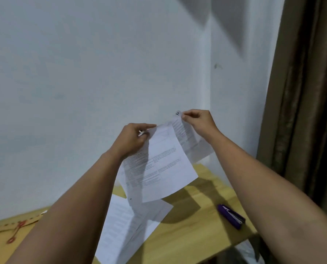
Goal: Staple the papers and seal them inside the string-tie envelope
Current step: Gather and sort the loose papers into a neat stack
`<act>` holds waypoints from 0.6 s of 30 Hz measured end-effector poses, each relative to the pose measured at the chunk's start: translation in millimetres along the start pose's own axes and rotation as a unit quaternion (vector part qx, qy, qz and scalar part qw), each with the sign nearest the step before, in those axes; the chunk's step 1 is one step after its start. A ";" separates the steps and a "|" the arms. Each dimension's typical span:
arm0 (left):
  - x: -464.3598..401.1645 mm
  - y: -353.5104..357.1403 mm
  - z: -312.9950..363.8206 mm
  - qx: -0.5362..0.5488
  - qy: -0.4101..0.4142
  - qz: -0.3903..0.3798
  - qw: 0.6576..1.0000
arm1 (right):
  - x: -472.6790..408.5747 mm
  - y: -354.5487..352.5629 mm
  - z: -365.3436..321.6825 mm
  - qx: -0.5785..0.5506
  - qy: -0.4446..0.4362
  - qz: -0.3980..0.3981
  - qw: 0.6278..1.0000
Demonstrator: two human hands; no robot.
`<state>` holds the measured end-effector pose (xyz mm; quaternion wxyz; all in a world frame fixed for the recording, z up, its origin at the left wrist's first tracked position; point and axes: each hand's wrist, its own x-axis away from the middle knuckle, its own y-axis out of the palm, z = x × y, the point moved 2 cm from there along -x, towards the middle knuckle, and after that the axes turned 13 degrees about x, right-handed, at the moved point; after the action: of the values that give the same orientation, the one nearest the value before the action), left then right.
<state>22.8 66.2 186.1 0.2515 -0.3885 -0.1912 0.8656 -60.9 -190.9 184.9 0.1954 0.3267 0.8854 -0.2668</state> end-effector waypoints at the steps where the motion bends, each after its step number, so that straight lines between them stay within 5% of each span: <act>1: 3.8 -10.7 10.4 -0.005 0.007 0.010 1.000 | 3.6 2.7 -14.4 -0.011 -0.003 -0.014 1.000; 10: 45.6 -83.4 58.5 -0.027 0.014 0.092 0.995 | 50.6 50.2 -94.7 -0.172 0.072 -0.166 0.968; 18: 79.4 -78.7 5.7 -0.001 -0.086 0.080 0.993 | 87.2 111.1 -54.4 -0.223 0.144 -0.179 0.947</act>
<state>-4.4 174.9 185.3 0.1643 -0.3271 -0.1810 0.9128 -56.3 -45.3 143.7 0.0827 0.1463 0.9848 -0.0433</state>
